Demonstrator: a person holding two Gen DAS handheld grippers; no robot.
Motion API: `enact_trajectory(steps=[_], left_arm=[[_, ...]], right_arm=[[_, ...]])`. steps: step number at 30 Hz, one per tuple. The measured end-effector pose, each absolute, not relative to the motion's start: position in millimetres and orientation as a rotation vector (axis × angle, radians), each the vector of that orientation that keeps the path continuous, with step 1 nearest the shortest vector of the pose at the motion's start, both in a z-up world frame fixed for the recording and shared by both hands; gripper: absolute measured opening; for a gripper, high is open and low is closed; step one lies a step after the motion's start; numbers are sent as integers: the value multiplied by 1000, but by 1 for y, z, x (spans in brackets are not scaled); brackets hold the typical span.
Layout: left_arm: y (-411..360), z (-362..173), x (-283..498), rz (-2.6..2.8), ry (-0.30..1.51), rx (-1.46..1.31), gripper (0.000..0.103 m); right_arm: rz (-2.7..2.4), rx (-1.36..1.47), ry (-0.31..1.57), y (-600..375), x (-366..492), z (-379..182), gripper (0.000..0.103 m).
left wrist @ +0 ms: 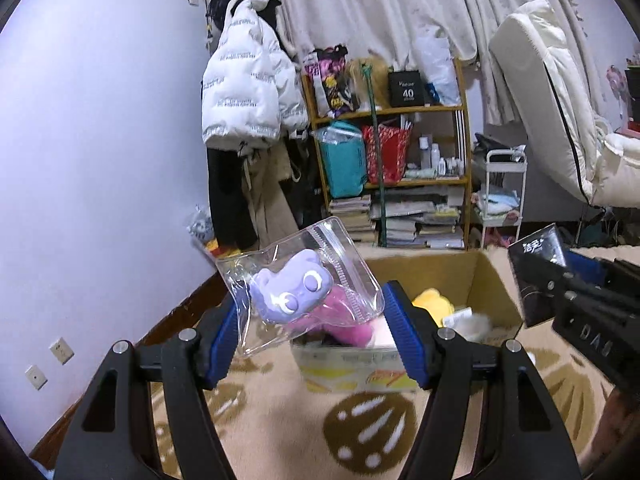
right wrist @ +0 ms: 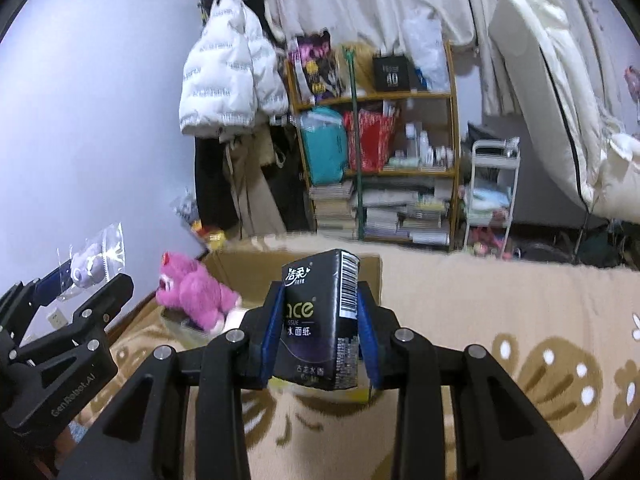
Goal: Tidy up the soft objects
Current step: 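Lift the bagged toy over the box with the left tool while the right tool carries the tissue pack, then release the bagged toy into the box with the left tool while the right tool drops the tissue pack in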
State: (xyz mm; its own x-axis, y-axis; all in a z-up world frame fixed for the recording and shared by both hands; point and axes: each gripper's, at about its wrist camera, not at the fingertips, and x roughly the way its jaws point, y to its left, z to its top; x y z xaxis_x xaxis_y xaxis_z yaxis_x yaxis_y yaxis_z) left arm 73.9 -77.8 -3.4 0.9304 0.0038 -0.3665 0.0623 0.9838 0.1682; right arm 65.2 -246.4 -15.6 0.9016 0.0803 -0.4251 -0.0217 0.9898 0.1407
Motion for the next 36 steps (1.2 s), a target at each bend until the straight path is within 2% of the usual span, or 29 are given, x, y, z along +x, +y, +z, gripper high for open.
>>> enact_trajectory(steps=[19, 36], left_arm=[[-106, -6, 126, -72, 301, 210, 68], [-100, -43, 178, -154, 475, 127, 72]], right_arm=[[12, 85, 352, -249, 108, -17, 37], [107, 279, 468, -278, 144, -54, 37]])
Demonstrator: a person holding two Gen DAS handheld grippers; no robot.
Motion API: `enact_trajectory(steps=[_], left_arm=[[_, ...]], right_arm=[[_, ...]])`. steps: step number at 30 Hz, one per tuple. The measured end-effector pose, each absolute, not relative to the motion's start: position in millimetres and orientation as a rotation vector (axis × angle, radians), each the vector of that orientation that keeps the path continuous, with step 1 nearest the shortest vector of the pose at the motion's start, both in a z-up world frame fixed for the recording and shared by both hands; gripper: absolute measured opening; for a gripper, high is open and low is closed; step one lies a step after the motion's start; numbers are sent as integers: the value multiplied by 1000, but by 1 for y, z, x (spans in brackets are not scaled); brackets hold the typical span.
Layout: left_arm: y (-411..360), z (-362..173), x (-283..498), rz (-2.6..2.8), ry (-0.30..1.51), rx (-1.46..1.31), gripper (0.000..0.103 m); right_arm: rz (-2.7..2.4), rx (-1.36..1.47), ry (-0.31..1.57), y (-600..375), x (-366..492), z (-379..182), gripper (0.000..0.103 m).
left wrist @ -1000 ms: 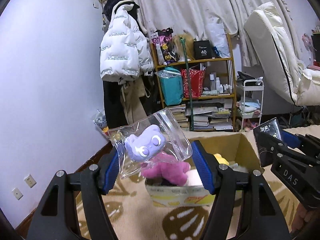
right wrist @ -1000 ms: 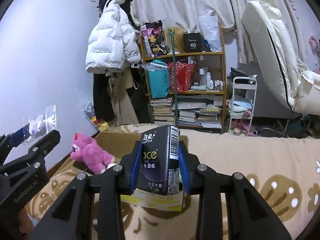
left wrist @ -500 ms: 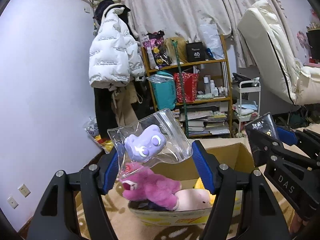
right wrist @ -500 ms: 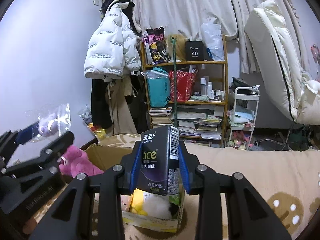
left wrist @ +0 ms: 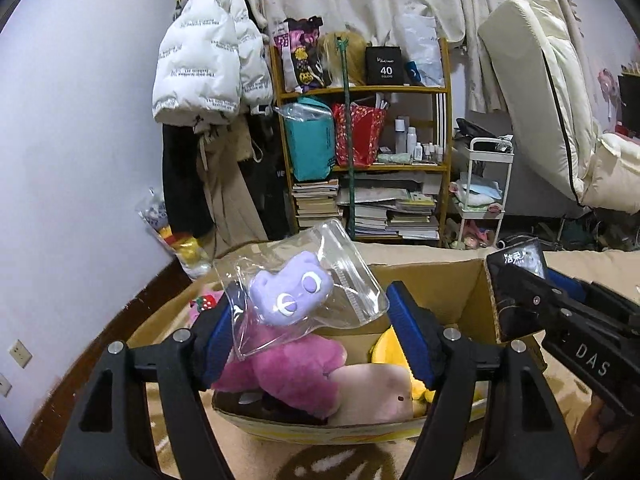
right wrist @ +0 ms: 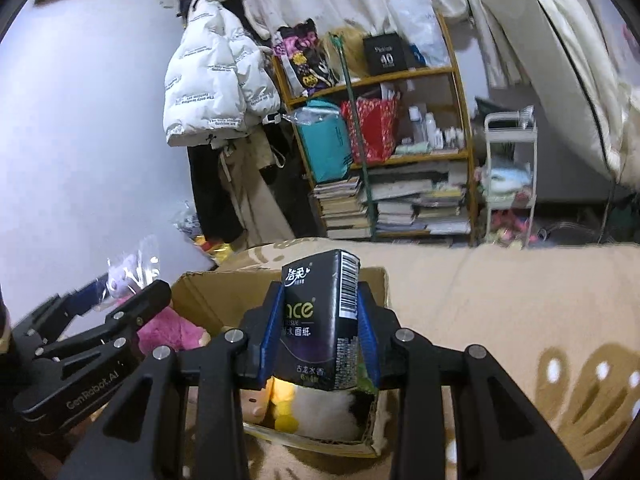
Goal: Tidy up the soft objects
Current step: 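Release the bagged toy into the box with the left tool while the right tool drops the tissue pack in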
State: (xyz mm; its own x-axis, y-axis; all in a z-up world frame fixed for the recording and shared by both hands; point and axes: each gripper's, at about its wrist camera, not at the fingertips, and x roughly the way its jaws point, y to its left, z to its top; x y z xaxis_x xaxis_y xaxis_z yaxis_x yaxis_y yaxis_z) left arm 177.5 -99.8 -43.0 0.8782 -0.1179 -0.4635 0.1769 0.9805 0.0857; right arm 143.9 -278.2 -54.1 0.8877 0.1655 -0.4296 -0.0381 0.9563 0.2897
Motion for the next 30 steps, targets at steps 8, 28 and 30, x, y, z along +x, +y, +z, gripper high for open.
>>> enact_trajectory(steps=[8, 28, 30], left_arm=[[-100, -49, 181, -154, 507, 138, 76], [-83, -35, 149, -107, 475, 177, 97], [-79, -32, 142, -98, 473, 180, 97]], right_arm=[[158, 331, 502, -280, 147, -64, 41], [130, 318, 500, -286, 127, -48, 70], [121, 312, 498, -286, 121, -44, 75]])
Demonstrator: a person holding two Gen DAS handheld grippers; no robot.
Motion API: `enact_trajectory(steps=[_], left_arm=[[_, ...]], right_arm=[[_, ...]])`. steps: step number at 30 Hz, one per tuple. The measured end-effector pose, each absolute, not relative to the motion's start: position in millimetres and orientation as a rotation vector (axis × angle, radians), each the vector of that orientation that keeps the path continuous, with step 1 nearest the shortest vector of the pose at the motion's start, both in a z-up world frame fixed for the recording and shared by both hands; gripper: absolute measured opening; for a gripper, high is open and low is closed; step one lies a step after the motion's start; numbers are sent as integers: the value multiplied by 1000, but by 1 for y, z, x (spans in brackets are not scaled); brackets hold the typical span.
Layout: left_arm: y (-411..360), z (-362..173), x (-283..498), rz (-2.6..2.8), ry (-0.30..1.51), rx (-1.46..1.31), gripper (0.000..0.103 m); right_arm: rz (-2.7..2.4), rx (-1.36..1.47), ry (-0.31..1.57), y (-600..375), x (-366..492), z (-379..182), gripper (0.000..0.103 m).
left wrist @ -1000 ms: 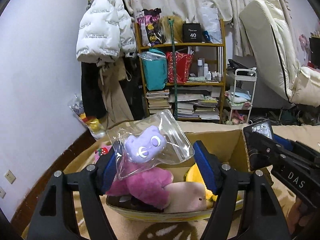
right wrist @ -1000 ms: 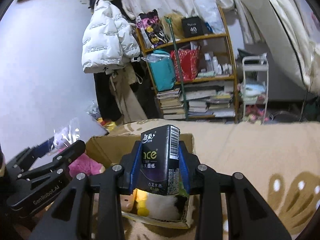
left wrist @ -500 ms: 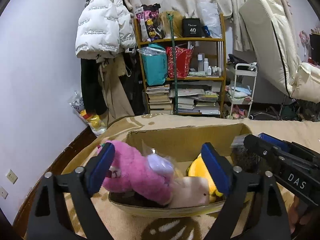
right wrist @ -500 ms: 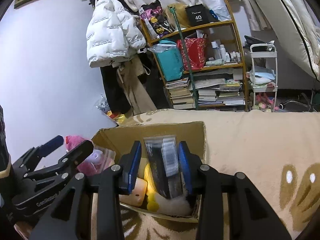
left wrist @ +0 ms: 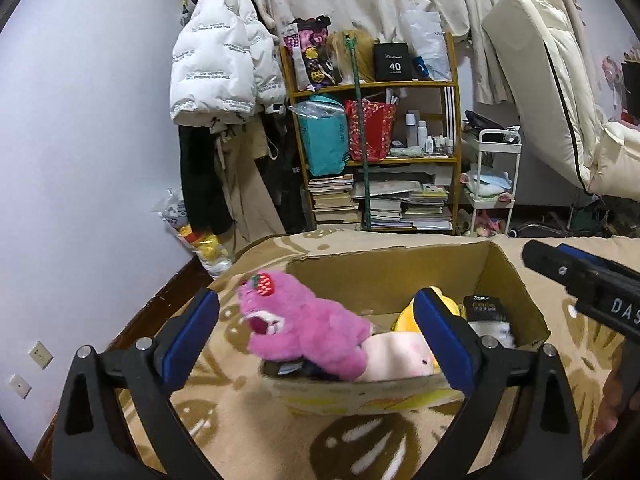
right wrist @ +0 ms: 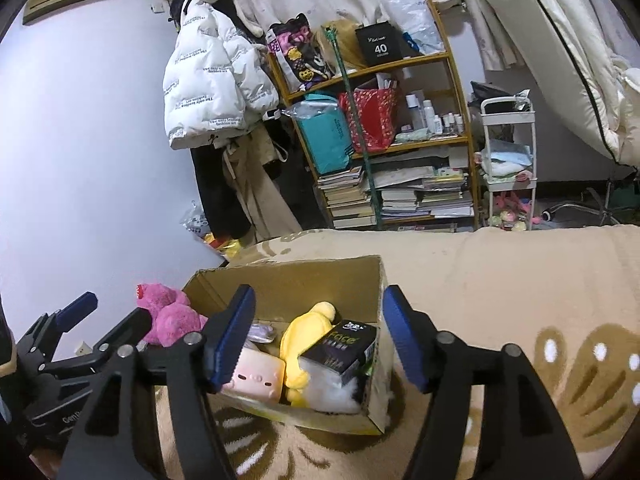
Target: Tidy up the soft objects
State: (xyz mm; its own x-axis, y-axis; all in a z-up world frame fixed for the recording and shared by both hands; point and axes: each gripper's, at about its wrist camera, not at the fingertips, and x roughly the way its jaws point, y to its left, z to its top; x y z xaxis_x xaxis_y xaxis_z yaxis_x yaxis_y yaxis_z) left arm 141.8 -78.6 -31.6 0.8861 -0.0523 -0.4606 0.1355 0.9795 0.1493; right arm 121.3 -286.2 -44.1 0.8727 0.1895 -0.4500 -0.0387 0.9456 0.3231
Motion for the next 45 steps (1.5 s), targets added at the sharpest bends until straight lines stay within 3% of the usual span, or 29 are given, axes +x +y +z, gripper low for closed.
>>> enact_trajectory(steps=[2, 11, 32, 45], left_arm=[[-75, -29, 135, -89, 466, 184, 98], [-61, -19, 99, -65, 449, 210, 100], [-25, 1, 21, -29, 431, 170, 100], [-16, -5, 16, -16, 449, 163, 101]], right_arm=[[115, 302, 493, -285, 114, -40, 85], [95, 205, 452, -275, 77, -15, 103], [63, 84, 368, -262, -5, 12, 103], [14, 87, 335, -268, -26, 11, 103]])
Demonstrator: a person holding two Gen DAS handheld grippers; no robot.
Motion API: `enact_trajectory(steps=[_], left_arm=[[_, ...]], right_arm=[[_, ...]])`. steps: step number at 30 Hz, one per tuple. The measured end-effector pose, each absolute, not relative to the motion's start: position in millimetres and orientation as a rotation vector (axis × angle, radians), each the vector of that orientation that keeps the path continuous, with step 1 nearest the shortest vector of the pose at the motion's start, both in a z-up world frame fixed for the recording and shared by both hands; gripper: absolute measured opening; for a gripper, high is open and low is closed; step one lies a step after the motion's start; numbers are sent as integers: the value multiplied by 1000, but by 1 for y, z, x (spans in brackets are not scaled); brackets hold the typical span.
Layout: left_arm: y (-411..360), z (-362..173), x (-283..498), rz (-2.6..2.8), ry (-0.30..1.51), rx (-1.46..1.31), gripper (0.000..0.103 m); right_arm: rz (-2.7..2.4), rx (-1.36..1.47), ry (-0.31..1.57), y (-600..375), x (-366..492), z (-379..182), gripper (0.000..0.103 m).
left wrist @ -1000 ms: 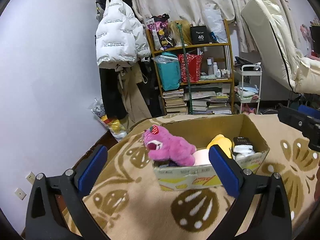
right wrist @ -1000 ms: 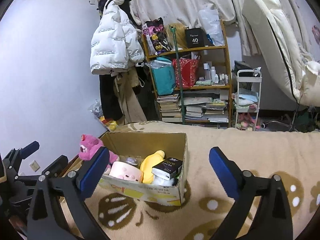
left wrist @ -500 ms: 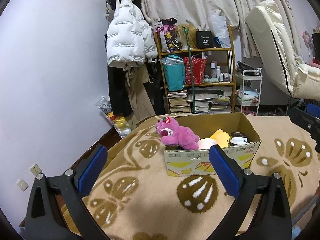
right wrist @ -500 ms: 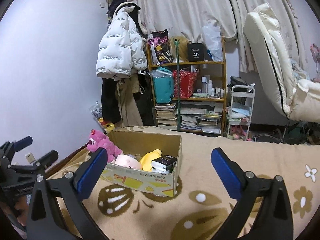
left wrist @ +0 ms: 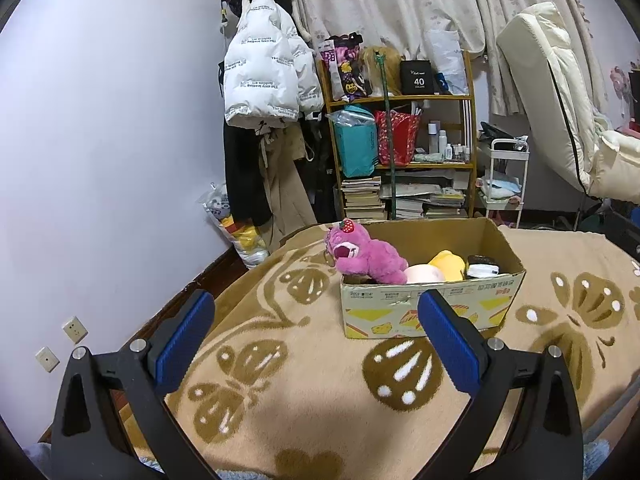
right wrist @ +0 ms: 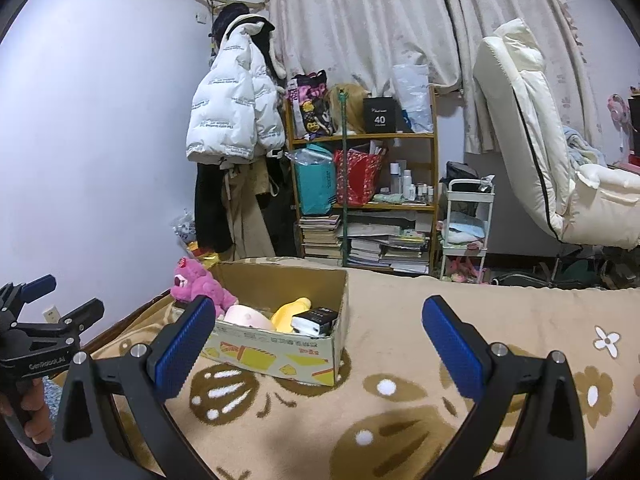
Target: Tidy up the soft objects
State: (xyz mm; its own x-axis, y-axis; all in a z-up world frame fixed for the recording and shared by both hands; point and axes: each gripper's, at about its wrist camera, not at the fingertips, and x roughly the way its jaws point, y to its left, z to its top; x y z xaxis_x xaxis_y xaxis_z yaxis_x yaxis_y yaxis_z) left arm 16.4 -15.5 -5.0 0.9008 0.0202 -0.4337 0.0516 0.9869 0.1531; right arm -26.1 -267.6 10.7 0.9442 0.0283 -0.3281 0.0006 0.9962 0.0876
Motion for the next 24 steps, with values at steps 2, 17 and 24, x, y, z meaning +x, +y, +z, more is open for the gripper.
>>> enact_trajectory(steps=[2, 17, 24], left_arm=[[-15, -6, 17, -19, 448, 159, 101], [-22, -14, 29, -35, 451, 178, 101], [-24, -16, 27, -23, 431, 189, 101]], right_arm=[[10, 90, 335, -269, -25, 10, 103], [-1, 101, 362, -272, -7, 0, 103], [-4, 106, 370, -272, -3, -4, 103]])
